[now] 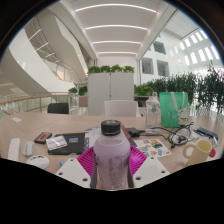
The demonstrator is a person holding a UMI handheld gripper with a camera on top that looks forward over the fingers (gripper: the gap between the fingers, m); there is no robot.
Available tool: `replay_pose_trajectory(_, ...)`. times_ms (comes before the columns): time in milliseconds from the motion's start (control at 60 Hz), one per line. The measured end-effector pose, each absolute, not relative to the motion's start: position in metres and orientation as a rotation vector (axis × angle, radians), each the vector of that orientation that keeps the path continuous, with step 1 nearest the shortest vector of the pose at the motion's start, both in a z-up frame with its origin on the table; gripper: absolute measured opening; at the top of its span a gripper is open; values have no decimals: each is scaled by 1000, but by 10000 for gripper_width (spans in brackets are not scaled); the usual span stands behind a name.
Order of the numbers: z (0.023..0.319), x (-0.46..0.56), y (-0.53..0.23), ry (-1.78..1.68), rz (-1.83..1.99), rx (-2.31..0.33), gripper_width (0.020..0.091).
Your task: Pour water
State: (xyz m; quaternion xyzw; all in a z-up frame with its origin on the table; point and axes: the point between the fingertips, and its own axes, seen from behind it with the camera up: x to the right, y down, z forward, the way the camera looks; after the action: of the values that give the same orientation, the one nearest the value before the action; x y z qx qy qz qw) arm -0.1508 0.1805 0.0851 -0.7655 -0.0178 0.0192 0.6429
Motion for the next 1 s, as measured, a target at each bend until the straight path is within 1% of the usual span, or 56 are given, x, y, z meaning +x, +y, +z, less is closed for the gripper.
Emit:
replay_pose_trajectory(50, 84, -151, 182, -19, 68, -1773, 393)
replay_pose_trajectory(117, 80, -151, 181, 44, 153, -1836, 391)
replay_pose_trajectory(150, 86, -152, 180, 68, 220, -1860, 392)
replay_pose_trajectory(217, 124, -146, 182, 185, 376, -1833, 393)
replay_pose_trajectory(250, 140, -127, 182, 263, 486, -1801, 393)
replay_pose_trajectory(300, 168, -102, 182, 418, 645, -1755, 393)
replay_pose_trajectory(350, 189, -70, 183, 586, 797, -1695, 392)
replay_pose_trajectory(367, 201, -64, 182, 649, 833, -1675, 393)
replay_pose_trajectory(383, 197, -51, 185, 698, 883, -1647, 395)
replay_pose_trajectory(433, 200, -13, 183, 870, 1012, -1566, 393)
replay_pose_trajectory(450, 204, 0, 177, 935, 1056, -1539, 369)
replay_pose_trajectory(467, 202, 11, 176, 1001, 1099, -1511, 392)
replay_pose_trajectory(550, 169, 48, 180, 1320, 1369, -1326, 391)
replay_pose_trajectory(567, 168, 57, 171, 1397, 1434, -1280, 391)
replay_pose_trajectory(583, 172, 49, 180, 1468, 1447, -1247, 391)
replay_pose_trajectory(617, 166, 59, 175, 1566, 1559, -1141, 389)
replay_pose_trajectory(633, 163, 64, 172, 1602, 1602, -1089, 369)
replay_pose_trajectory(650, 161, 69, 169, 1631, 1637, -1043, 390)
replay_pose_trajectory(667, 155, 81, 161, 1653, 1726, -987, 390)
replay_pose_trajectory(683, 160, 73, 170, 1705, 1685, -969, 389)
replay_pose_trajectory(750, 153, 80, 166, 1740, 1745, -890, 390)
replay_pose_trajectory(767, 157, 95, 147, 1738, 1826, -847, 390)
replay_pose_trajectory(783, 159, 83, 161, 1780, 1772, -840, 390)
replay_pose_trajectory(867, 162, 88, 155, 1818, 1819, -767, 391)
replay_pose_trajectory(967, 161, 87, 156, 1836, 1836, -763, 390)
replay_pose_trajectory(983, 164, 86, 155, 1828, 1841, -772, 390)
replay_pose_trajectory(1000, 170, 91, 138, 1814, 1851, -777, 391)
